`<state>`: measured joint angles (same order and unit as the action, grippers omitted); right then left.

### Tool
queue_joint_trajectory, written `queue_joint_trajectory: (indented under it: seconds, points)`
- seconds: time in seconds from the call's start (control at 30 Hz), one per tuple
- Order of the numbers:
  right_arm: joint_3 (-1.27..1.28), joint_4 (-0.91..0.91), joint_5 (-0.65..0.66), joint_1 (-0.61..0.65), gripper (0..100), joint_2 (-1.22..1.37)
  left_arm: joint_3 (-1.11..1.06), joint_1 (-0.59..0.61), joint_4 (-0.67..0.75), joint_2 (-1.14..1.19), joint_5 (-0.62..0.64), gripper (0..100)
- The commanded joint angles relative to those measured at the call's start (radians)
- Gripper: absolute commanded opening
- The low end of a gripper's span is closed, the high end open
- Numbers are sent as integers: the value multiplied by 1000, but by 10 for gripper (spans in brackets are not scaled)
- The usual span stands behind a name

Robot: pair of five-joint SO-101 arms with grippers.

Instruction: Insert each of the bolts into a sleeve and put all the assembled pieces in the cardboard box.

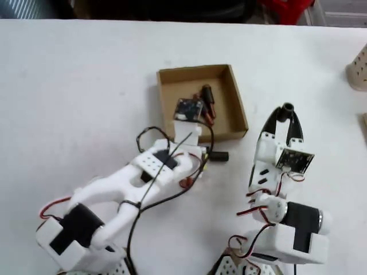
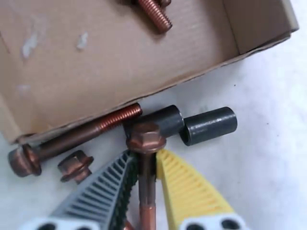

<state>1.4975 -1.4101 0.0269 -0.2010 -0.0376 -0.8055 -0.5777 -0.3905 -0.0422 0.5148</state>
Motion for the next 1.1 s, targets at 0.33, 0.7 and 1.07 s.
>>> queue_joint_trajectory:
  seconds: [0.33,0.7,1.07]
  points:
    - [104,-24,-64,226,15,-122,-175,125,9,-476,-103,34]
    - [121,-21,-64,552,15,-166,-256,371,89,-625,-103,34]
    - [100,79,-64,866,15,-166,-540,711,391,-773,-103,34]
